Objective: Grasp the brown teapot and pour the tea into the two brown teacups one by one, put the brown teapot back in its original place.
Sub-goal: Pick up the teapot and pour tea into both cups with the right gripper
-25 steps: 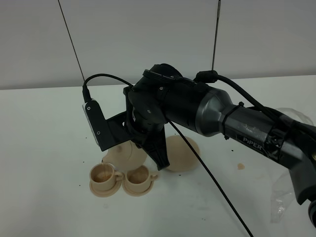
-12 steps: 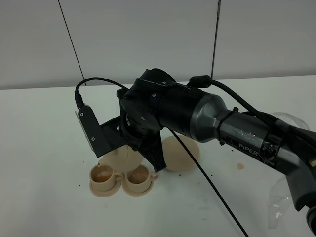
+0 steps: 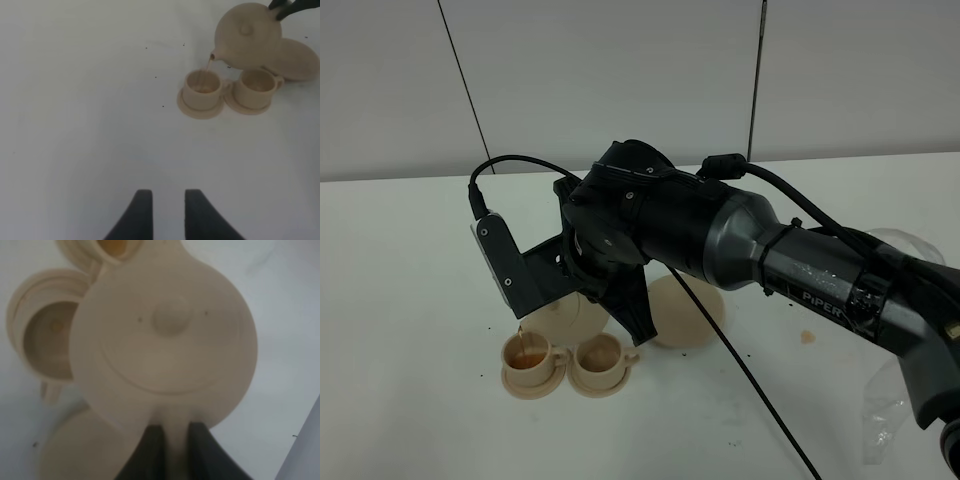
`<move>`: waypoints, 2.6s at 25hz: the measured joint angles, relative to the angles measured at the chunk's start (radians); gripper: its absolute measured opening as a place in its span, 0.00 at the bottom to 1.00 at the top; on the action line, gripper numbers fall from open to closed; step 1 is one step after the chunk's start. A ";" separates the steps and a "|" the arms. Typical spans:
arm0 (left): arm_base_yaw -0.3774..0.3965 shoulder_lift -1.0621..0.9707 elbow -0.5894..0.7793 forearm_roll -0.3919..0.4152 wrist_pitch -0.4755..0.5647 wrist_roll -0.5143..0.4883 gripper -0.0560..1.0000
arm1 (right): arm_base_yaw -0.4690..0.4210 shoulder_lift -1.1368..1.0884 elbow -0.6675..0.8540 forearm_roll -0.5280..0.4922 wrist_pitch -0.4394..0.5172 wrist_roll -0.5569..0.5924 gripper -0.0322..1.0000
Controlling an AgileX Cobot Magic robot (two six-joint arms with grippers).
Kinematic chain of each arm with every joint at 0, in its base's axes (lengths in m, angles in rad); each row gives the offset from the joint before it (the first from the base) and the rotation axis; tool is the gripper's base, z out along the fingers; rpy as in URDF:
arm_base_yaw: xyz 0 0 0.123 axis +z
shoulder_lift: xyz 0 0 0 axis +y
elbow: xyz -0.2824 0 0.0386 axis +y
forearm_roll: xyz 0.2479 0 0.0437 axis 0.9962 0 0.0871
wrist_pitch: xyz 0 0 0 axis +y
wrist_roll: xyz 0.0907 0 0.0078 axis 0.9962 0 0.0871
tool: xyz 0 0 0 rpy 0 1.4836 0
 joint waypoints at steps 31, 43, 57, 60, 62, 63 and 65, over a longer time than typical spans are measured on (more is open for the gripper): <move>0.000 0.000 0.000 0.000 0.000 0.000 0.27 | 0.020 0.000 0.000 -0.083 -0.005 0.016 0.13; 0.000 0.000 0.000 0.000 0.000 0.000 0.27 | 0.021 0.000 0.000 -0.089 -0.005 0.019 0.13; 0.000 0.000 0.000 0.000 0.000 0.000 0.27 | 0.021 0.000 0.000 -0.090 -0.005 0.019 0.13; 0.000 0.000 0.000 0.000 0.000 0.000 0.27 | 0.021 0.000 0.000 -0.090 -0.005 0.019 0.13; 0.000 0.000 0.000 0.000 0.000 0.000 0.27 | 0.021 0.000 0.000 -0.090 -0.005 0.019 0.13; 0.000 0.000 0.000 0.000 0.000 0.000 0.27 | 0.021 0.000 0.000 -0.090 -0.005 0.019 0.13; 0.000 0.000 0.000 0.000 0.000 0.000 0.27 | 0.021 0.000 0.000 -0.090 -0.005 0.019 0.13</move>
